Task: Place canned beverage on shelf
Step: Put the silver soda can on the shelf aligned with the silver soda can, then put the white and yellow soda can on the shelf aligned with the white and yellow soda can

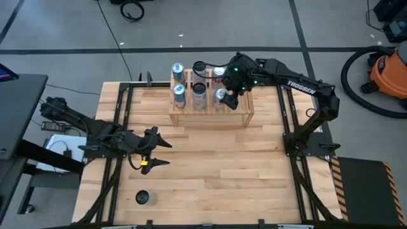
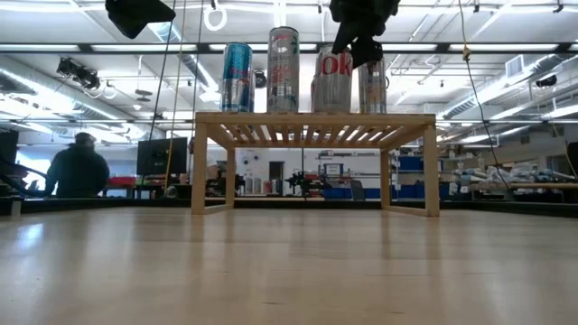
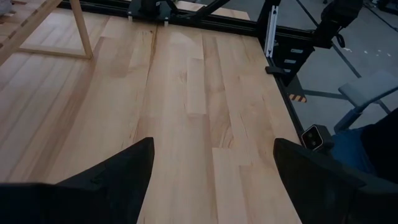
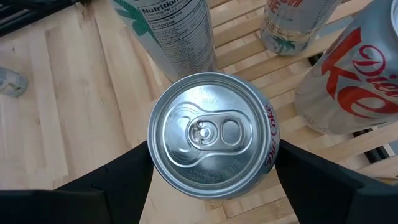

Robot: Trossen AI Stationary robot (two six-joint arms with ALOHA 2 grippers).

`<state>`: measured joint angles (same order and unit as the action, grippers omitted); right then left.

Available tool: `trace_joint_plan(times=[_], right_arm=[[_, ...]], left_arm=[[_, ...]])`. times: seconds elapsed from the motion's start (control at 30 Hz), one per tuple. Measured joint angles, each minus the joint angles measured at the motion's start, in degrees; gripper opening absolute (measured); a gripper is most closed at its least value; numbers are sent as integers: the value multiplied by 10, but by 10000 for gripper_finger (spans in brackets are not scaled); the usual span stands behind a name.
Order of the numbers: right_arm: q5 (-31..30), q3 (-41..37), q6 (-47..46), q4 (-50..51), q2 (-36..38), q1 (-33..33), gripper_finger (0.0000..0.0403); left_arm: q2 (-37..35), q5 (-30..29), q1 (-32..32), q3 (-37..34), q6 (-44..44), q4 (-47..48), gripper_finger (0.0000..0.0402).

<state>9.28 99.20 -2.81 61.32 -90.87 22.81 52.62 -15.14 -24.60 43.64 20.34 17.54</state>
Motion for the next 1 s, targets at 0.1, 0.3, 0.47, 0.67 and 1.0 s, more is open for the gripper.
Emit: trace_joint_plan(times=[0.1,0.3,0.47,0.67,1.0], right_arm=[[0,0,0,0,0,4,335],[-1,0,9,1,0,7,344],[0,0,14,0,0,7,345],[13,18,15,1,0,7,346],[12,109,26,21,2,7,346]], left_arm=[[0,0,0,0,0,0,332],[0,0,0,0,0,5,332],[0,0,0,0,-1,9,332],[0,0,0,0,-1,11,332],[0,0,0,0,-1,12,332]])
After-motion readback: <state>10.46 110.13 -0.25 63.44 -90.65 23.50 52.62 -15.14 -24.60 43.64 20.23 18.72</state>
